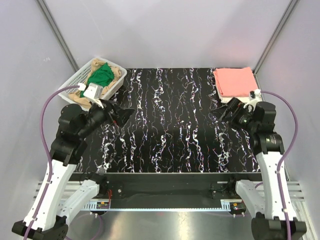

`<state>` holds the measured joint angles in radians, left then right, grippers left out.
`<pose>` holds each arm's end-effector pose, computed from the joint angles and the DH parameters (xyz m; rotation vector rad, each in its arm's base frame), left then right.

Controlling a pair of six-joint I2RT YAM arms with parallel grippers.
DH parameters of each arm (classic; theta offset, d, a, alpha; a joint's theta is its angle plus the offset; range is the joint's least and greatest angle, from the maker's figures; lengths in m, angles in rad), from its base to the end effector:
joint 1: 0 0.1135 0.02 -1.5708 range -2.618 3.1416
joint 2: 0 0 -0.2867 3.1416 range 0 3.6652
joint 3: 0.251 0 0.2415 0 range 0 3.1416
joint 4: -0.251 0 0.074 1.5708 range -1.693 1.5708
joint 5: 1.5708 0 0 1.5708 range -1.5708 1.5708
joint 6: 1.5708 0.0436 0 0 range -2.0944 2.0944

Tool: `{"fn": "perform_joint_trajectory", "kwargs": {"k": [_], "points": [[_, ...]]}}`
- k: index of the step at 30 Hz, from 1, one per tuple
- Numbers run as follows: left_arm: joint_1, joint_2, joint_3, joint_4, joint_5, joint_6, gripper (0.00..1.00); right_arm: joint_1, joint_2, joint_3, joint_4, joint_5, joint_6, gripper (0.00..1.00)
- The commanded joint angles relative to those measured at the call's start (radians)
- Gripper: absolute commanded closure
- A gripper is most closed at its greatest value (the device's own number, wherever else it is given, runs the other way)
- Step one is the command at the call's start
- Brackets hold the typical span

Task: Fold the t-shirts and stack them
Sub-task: Reset both grippers

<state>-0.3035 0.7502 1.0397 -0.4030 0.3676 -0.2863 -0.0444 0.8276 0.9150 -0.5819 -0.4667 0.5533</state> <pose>0.1206 -0.0542 0.4202 0.2984 1.7072 -0.7476 0.1539 0.0128 0.3512 0.3307 2.0765 0.7917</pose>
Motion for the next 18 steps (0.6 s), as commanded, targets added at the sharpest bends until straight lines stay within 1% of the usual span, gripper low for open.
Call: {"fn": "perform_joint_trajectory", "kwargs": {"k": [1, 5, 18], "points": [[0.003, -0.012, -0.039, -0.016, -0.033, -0.02, 0.01, 0.003, -0.059, 0.061, 0.004, -0.061, 0.022, 0.0], [0.004, -0.037, -0.066, -0.022, -0.044, -0.031, 0.01, 0.003, -0.051, 0.091, 0.001, -0.052, 0.013, 0.0], [0.003, -0.04, -0.069, -0.028, -0.039, -0.022, 0.01, 0.005, -0.062, 0.062, 0.007, -0.013, 0.02, 0.0]]}}
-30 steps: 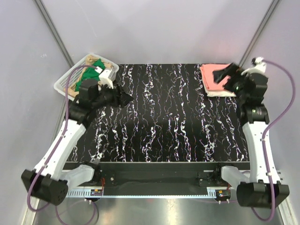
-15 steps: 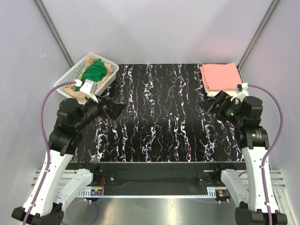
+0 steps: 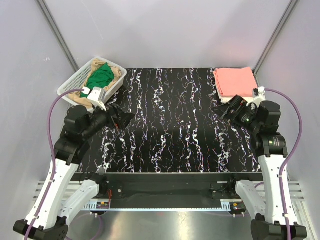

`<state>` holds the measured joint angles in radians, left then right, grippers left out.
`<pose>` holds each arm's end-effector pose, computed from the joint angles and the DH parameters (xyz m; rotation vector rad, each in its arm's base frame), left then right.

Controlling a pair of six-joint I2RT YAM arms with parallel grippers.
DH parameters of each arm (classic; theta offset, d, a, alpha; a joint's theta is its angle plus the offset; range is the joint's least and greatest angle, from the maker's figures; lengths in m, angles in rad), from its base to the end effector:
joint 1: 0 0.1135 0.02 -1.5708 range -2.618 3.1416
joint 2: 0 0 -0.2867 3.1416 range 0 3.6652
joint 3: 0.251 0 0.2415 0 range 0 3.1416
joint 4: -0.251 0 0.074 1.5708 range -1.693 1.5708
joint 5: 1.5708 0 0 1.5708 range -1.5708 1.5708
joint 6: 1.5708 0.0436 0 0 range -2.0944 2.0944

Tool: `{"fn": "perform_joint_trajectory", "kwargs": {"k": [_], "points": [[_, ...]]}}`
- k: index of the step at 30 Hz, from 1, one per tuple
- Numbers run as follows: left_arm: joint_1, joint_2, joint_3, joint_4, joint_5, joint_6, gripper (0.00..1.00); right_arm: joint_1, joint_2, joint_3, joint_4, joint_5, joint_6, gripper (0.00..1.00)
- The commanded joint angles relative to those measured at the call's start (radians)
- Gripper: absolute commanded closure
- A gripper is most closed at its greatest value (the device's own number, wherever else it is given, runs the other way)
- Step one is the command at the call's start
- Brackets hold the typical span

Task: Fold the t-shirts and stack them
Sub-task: Reset both grippers

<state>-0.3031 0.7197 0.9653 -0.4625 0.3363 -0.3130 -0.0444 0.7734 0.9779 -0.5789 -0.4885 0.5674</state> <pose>0.1190 -0.0523 0.3928 0.2393 1.8211 -0.7378 0.1372 0.0144 0.3789 0.2728 1.9688 0.8170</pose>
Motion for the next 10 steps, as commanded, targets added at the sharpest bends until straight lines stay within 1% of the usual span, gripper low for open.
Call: {"fn": "perform_joint_trajectory", "kwargs": {"k": [1, 10], "points": [[0.002, -0.009, 0.006, 0.031, -0.008, 0.005, 0.01, 0.003, -0.006, -0.004, 0.004, 0.013, 0.006, 0.0], [0.002, -0.009, 0.001, 0.031, -0.005, 0.006, 0.01, 0.005, 0.006, -0.002, 0.013, 0.013, 0.0, 0.0]]}}
